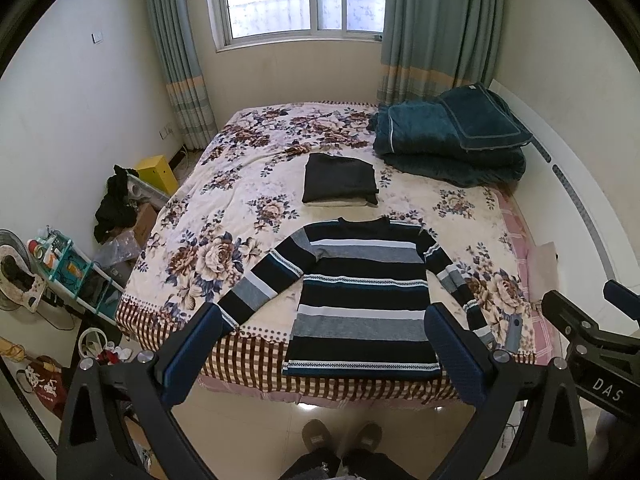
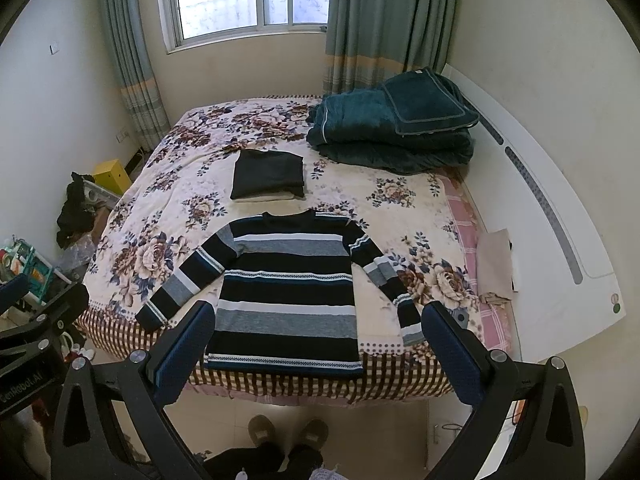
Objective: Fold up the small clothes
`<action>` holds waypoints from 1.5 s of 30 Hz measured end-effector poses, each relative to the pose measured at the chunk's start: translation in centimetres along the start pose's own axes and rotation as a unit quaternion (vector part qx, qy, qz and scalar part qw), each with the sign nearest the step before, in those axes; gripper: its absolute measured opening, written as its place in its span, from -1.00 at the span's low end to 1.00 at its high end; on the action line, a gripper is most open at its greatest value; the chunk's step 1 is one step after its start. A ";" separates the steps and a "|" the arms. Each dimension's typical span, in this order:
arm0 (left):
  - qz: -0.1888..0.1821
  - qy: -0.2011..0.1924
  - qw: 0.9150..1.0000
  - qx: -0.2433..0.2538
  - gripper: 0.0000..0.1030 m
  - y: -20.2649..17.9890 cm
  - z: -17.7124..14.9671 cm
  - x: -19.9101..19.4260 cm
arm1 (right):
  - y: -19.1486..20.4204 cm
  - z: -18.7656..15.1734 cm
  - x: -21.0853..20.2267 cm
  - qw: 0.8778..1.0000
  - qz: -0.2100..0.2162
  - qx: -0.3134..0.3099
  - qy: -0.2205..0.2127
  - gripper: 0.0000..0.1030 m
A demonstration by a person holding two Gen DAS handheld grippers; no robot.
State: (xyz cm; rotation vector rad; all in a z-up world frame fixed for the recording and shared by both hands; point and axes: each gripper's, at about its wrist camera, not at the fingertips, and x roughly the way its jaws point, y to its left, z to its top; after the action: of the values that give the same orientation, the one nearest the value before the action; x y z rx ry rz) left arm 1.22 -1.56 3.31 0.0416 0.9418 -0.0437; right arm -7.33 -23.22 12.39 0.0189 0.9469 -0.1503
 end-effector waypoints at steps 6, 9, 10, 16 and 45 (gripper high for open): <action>0.000 -0.002 1.000 0.000 1.00 0.0 -0.2 0.0 | 0.0 -0.3 0.1 1.000 0.000 0.000 -0.001 1.00; 0.000 -0.003 1.000 0.000 1.00 0.0 -0.3 -0.1 | -0.1 -0.4 0.2 1.000 0.000 0.000 -0.002 1.00; 0.000 -0.003 1.000 -0.001 1.00 -0.1 -0.2 0.0 | -0.1 -0.4 0.2 1.000 0.001 0.000 -0.002 1.00; -0.002 -0.004 1.000 -0.001 1.00 -0.2 -0.2 -0.1 | 0.1 -0.4 -0.3 1.000 0.000 0.000 -0.003 1.00; 0.071 0.017 0.997 0.029 1.00 -5.2 0.9 23.7 | -16.5 -2.7 20.3 0.968 -0.078 0.214 0.106 1.00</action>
State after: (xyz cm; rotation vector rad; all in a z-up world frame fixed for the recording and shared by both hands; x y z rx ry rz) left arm 15.59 -7.25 -15.44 0.1630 0.9702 0.0626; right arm -0.08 -41.79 -4.75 0.3658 1.1153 -0.5060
